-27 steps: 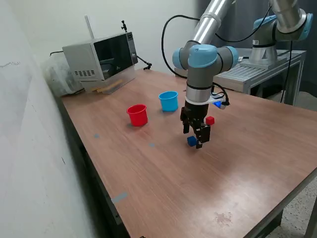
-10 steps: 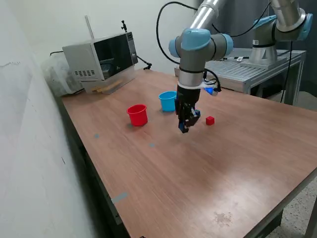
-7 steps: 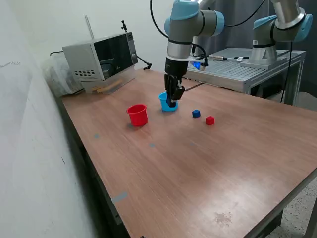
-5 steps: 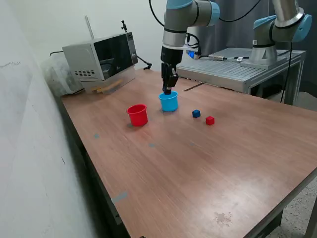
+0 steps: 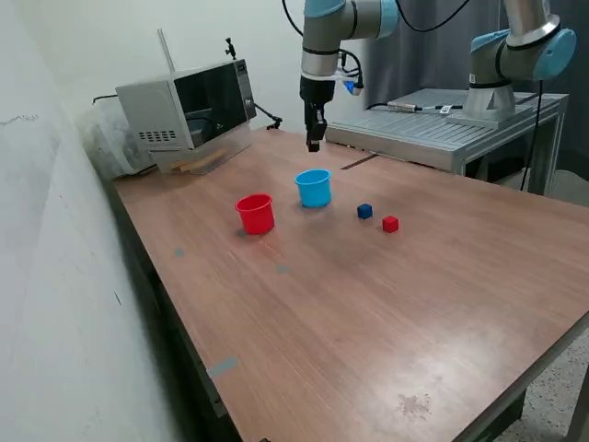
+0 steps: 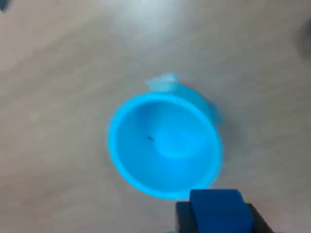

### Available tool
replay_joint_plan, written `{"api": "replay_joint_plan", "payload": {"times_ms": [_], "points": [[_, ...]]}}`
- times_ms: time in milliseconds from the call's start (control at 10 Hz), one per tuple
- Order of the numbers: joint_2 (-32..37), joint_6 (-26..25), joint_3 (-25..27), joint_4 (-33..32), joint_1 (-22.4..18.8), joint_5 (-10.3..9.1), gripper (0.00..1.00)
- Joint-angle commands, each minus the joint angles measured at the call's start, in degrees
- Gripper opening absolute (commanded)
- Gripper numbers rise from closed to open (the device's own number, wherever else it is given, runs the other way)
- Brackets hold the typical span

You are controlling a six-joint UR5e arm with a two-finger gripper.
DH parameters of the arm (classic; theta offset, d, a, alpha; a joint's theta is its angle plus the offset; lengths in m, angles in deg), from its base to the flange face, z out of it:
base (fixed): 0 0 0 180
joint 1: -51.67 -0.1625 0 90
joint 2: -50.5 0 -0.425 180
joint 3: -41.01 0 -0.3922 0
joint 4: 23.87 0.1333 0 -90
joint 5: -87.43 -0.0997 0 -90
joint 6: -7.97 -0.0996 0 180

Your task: Place red objects in the red bin, and blue objects in the blue bin.

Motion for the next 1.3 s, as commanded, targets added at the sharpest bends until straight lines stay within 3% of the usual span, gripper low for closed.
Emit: {"api": "replay_joint_plan", "payload": {"times_ms": [0, 400, 1200], "points": [[1.38, 0.82, 4.95, -0.23, 4.07, 0.52, 0.00], [1.65, 0.73, 6.36, -0.58, 3.28, 0.08, 0.00], [-1.78, 0.73, 2.23, -1.37, 2.57, -0.27, 0.00]]}}
